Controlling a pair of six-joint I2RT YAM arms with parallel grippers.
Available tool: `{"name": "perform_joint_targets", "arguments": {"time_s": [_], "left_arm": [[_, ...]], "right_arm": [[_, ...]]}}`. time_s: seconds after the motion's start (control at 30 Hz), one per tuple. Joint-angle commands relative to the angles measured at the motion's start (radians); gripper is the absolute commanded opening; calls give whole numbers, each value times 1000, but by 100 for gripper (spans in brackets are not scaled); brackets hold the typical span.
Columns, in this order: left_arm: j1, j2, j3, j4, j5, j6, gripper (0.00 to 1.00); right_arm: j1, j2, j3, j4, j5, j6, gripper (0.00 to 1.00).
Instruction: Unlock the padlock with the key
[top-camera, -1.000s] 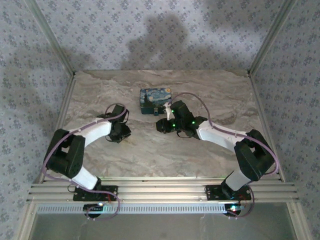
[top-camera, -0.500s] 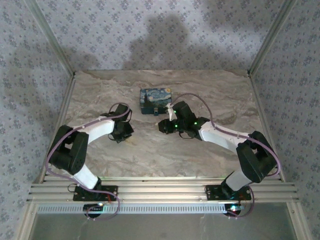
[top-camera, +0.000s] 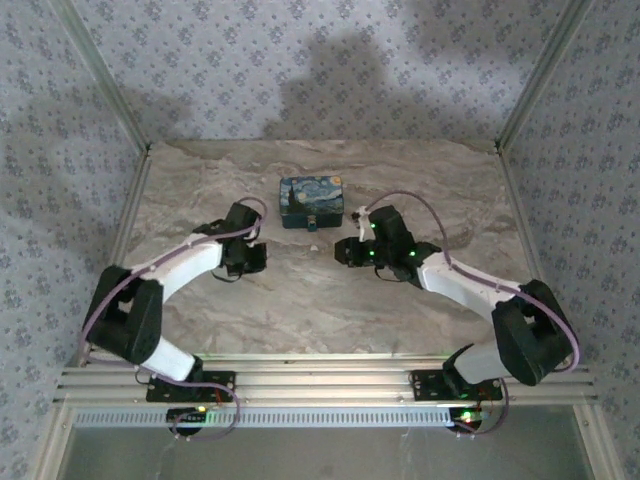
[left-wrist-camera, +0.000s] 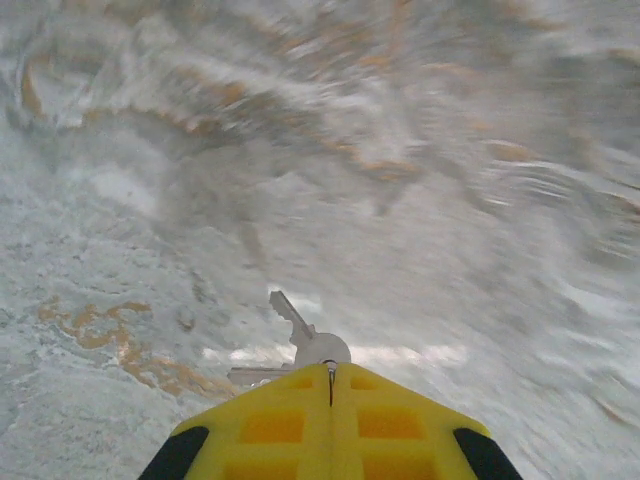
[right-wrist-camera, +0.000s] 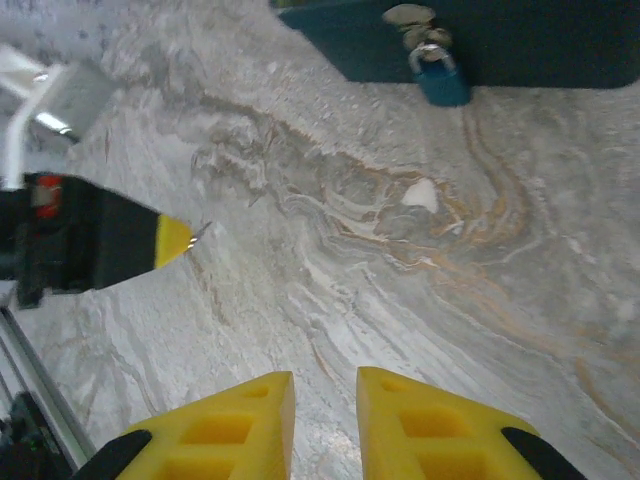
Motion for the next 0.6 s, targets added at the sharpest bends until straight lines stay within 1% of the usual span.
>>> {"name": "perform_joint_targets", "arguments": {"time_s": [0.0,0.23,0.3,0.43,0.57], "left_arm": [[-5,-67,26,-10,123,160,0],[-8,-197,-18,146,317,267,0],[-12,-242,-34,192,378,317,0],[-16,-315,-21,232,522,407,0],[-17,-336,34,229,629,379,0]], "right_arm": [[-48,-62,-39,56,-42,96,24],[-101,-194,-46,44,-78,128,25],[-109,-235,-43,44,-91,127,27],[-115,-298,-16,27,-130,112,29],[-111,-340,-5,66,-195,79,29]]}}
